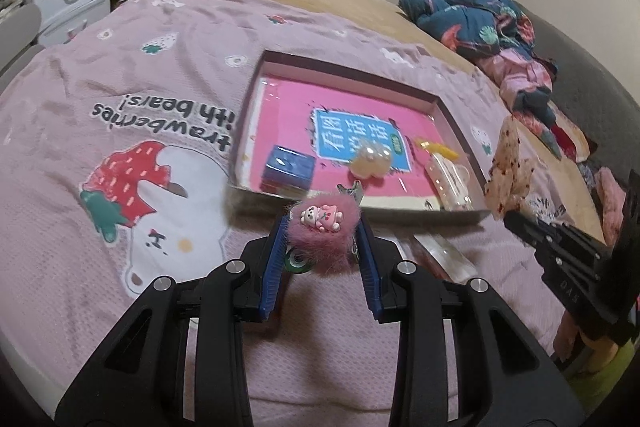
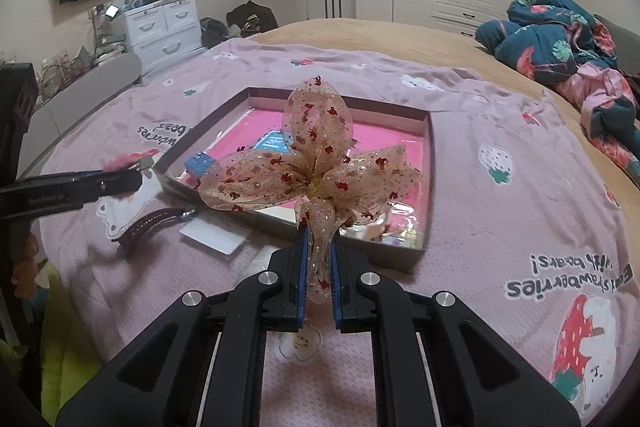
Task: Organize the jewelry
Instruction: 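Carry the pom-pom clip into the tray with the left gripper while the right drops the bow there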
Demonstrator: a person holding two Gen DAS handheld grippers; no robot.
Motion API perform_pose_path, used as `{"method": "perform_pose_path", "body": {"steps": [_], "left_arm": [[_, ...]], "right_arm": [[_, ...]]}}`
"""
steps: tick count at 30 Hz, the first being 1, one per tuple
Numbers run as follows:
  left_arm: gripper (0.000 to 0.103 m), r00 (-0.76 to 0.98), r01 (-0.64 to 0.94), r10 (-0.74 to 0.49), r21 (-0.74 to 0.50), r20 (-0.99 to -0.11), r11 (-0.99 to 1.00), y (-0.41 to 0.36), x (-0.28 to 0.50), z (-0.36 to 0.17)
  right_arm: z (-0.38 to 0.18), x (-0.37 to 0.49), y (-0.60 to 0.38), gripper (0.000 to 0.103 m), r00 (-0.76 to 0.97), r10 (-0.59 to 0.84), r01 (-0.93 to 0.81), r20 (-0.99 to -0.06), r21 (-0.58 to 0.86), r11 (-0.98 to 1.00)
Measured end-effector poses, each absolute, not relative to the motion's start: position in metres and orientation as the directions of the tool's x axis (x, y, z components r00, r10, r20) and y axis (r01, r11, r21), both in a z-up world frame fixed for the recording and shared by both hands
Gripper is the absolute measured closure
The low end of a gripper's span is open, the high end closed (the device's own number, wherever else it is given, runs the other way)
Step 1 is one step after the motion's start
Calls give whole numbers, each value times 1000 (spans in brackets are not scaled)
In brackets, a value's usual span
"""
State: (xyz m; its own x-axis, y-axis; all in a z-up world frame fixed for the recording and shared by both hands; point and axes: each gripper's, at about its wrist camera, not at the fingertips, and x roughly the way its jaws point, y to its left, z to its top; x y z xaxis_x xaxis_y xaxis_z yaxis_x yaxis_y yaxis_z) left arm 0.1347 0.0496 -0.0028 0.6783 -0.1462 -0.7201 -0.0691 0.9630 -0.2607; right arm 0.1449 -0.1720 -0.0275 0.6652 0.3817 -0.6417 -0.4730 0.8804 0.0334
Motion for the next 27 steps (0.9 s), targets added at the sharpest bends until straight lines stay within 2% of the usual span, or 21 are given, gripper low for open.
{"method": "perform_pose_path", "body": {"steps": [12, 27], "left_arm": [[77, 694, -113, -118, -270, -711, 956, 76, 159, 3], [77, 671, -110, -137, -281, -729, 954, 78, 203, -15]], "right_arm": [[-30, 166, -149, 94, 657, 394, -497, -643, 25, 868], [-35, 197, -149, 94, 671, 360, -454, -648, 25, 891]]}}
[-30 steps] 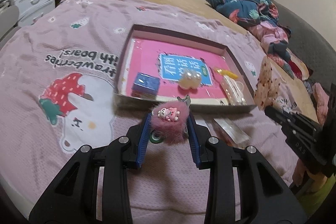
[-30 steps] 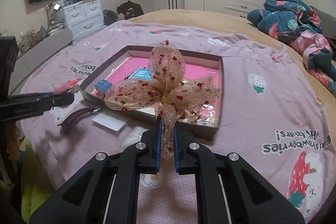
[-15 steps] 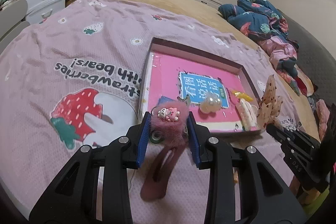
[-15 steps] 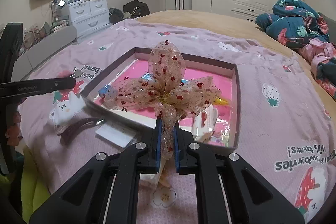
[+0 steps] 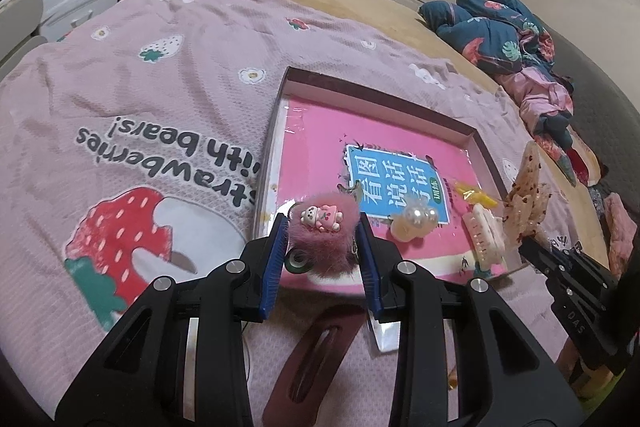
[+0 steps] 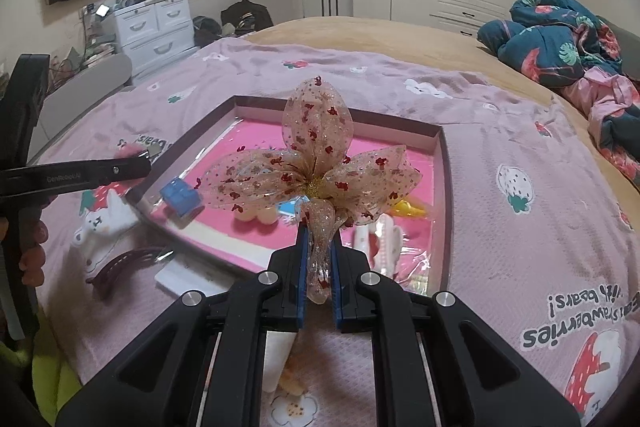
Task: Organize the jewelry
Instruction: 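Carry the pom-pom clip into the tray with the left gripper while the right drops the bow there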
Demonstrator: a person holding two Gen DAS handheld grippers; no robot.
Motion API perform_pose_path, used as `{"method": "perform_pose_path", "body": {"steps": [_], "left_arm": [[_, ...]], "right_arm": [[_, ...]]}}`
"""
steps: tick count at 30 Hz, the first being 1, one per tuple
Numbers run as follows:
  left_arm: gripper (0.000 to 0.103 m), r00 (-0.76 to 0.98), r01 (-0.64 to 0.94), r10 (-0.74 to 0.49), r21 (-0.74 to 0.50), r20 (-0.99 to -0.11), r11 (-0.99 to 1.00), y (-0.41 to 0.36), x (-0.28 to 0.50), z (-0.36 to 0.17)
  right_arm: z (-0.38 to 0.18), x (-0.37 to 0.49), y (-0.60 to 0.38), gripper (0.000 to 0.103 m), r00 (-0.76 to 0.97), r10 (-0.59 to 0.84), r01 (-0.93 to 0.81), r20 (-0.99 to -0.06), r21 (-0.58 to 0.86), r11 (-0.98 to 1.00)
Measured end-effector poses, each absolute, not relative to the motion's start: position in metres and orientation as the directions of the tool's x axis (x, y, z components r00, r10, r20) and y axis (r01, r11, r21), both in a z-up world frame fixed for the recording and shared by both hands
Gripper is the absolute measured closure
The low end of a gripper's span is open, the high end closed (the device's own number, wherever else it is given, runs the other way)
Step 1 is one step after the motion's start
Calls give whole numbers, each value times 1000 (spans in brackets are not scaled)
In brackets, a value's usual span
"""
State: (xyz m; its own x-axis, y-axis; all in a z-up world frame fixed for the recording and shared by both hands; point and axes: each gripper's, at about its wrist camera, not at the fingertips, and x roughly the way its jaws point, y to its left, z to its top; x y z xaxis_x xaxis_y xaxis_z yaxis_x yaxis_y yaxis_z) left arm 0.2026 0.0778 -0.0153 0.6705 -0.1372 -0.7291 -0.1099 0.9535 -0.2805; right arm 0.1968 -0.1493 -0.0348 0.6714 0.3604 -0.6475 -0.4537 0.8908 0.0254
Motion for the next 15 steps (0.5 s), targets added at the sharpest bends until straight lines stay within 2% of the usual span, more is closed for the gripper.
{"method": "perform_pose_path", "body": {"steps": [15], "left_arm": [[77, 636, -88, -140, -252, -759, 964, 60, 250, -28]], "right_arm": [[-52, 213, -138, 94, 620, 344, -471, -705, 15, 882]]}}
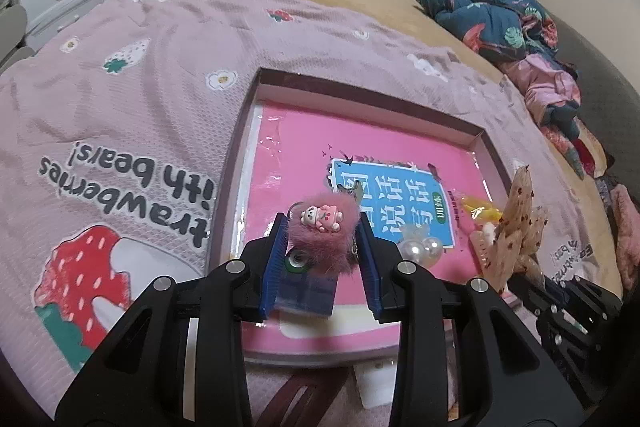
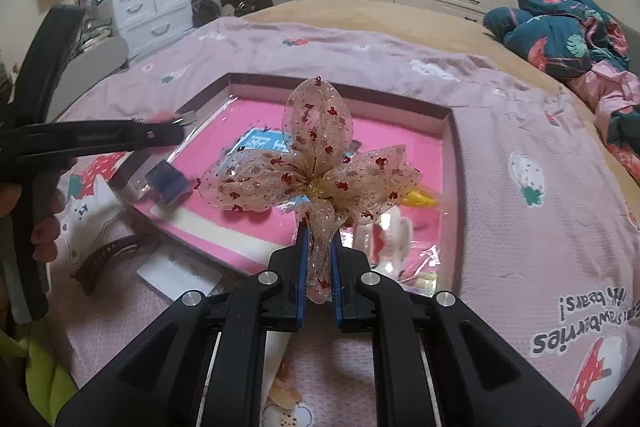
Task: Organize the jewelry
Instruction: 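Carry the pom-pom clip into the tray with the left gripper while the right drops the bow there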
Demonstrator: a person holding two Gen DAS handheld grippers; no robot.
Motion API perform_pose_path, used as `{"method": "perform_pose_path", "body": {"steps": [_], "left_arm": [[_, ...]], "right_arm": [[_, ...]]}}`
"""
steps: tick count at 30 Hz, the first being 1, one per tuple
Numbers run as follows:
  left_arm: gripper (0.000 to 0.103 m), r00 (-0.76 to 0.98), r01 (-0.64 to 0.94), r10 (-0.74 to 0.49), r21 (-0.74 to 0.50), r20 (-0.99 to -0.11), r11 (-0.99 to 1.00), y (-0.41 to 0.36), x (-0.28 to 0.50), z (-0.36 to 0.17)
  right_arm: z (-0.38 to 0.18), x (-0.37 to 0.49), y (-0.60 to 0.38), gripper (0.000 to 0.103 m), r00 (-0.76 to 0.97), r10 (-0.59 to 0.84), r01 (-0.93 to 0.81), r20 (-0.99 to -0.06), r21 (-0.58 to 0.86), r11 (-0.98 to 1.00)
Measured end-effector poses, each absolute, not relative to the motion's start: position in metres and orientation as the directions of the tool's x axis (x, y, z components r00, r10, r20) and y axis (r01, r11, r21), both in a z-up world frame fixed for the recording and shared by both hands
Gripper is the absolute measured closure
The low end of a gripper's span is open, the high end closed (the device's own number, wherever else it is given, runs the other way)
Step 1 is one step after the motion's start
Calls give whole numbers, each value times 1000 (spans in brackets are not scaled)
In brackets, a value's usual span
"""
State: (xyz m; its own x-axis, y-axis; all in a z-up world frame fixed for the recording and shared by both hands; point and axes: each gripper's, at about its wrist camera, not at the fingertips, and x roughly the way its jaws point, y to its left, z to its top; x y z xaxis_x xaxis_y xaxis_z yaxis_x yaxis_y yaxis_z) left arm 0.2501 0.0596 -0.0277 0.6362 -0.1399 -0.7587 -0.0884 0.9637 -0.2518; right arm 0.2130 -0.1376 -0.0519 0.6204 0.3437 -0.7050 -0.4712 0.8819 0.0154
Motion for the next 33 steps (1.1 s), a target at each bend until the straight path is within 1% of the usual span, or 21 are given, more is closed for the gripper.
{"method": "perform_pose_path", "body": {"steps": [5, 15, 19, 21, 22, 24, 27, 28, 33], "left_arm": [[77, 613, -88, -140, -244, -777, 966, 56, 261, -37], [77, 580, -73, -132, -212, -804, 975, 49, 272, -49], [77, 577, -73, -130, -209, -806, 975, 49, 274, -51], [77, 578, -71, -128, -206, -806, 976, 49, 274, -51], [77, 578, -70, -129, -207, -806, 976, 48, 275, -51], [77, 578, -68, -128, -204, -806, 977, 47, 276, -52], [77, 579, -67, -127, -203, -805, 977, 46, 275, -52], [77, 579, -68, -125, -200, -806, 977, 46, 275, -52], [71, 577, -68, -123, -198, -808, 978, 44, 275, -51]], "right_arm": [[-59, 214, -127, 94, 593, 353, -500, -724, 12, 866], [-70, 220, -114, 89, 552, 349, -512, -757, 22, 859], [-69, 220, -117, 80, 552, 355, -502, -755, 39, 864], [-67, 219, -120, 68, 550, 364, -498, -752, 55, 865], [-66, 218, -122, 66, 553, 364, -494, -749, 57, 868], [-65, 216, -125, 65, 556, 365, -490, -747, 60, 870], [-63, 211, -134, 57, 562, 369, -471, -740, 80, 878], [-61, 210, -137, 56, 567, 368, -462, -737, 86, 883], [-56, 202, -152, 55, 581, 366, -439, -727, 98, 893]]}}
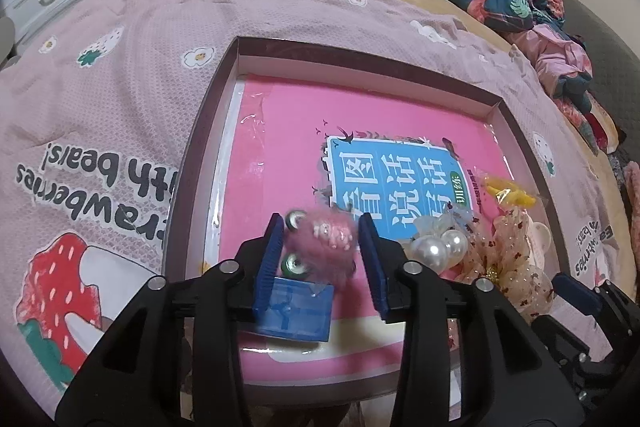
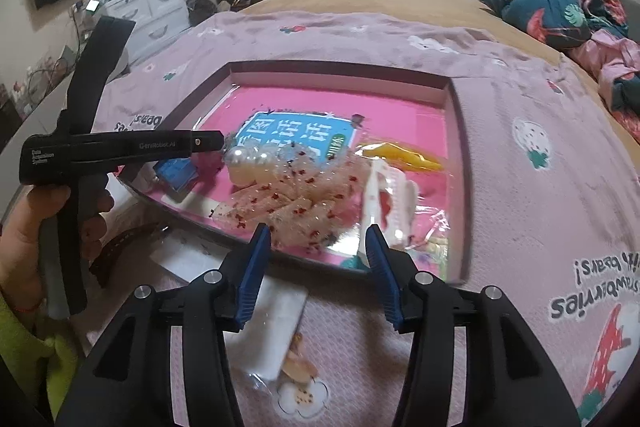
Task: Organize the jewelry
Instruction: 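Carry the pom-pom clip into the tray with the left gripper while the right drops the bow there, then withdraw both open grippers from the tray toward the dark red clip and white packet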
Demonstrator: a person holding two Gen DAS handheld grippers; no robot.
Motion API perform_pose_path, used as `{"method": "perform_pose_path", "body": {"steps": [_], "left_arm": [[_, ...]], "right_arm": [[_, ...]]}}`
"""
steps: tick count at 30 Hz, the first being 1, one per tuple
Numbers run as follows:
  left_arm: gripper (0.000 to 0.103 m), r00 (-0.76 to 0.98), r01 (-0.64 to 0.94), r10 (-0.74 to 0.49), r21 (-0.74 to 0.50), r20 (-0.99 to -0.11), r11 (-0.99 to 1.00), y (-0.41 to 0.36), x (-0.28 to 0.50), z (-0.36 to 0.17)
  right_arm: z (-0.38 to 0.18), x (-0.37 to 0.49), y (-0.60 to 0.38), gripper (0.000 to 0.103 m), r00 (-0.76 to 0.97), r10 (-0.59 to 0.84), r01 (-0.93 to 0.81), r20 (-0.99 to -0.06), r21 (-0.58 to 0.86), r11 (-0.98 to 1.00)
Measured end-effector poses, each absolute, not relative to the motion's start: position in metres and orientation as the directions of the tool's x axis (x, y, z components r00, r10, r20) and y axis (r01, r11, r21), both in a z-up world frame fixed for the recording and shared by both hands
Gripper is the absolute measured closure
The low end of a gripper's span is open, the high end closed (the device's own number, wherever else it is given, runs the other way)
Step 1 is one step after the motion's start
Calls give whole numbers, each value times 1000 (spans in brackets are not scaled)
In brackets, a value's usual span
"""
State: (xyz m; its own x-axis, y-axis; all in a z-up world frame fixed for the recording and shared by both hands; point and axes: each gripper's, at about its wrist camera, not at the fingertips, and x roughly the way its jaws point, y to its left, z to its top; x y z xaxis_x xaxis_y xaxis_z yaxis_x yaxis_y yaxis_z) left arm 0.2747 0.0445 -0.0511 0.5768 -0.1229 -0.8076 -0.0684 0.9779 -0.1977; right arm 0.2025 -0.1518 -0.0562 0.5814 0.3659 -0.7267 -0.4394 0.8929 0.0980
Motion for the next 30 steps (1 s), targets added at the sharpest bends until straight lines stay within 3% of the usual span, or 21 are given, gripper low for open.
{"method": "perform_pose_path", "body": {"steps": [5, 9, 15, 30], "left_arm": [[63, 582, -67, -117, -191, -804, 979, 43, 269, -49], [58, 597, -72, -122, -205, -793, 976, 46, 260, -42], [50, 625, -78, -122, -217, -771, 973, 51, 244, -27], [32, 667, -95, -112, -233, -736, 968, 59, 201, 1]], "right_arm": [[-52, 198, -160, 54, 594, 357, -422, -721, 99, 901], [-45, 196, -167, 43, 608, 360, -408, -707, 111, 906], [-34, 190, -175, 36, 627, 367, -395, -688, 125, 910], [-20, 166, -184, 35, 650, 361, -396, -669, 108, 912]]}}
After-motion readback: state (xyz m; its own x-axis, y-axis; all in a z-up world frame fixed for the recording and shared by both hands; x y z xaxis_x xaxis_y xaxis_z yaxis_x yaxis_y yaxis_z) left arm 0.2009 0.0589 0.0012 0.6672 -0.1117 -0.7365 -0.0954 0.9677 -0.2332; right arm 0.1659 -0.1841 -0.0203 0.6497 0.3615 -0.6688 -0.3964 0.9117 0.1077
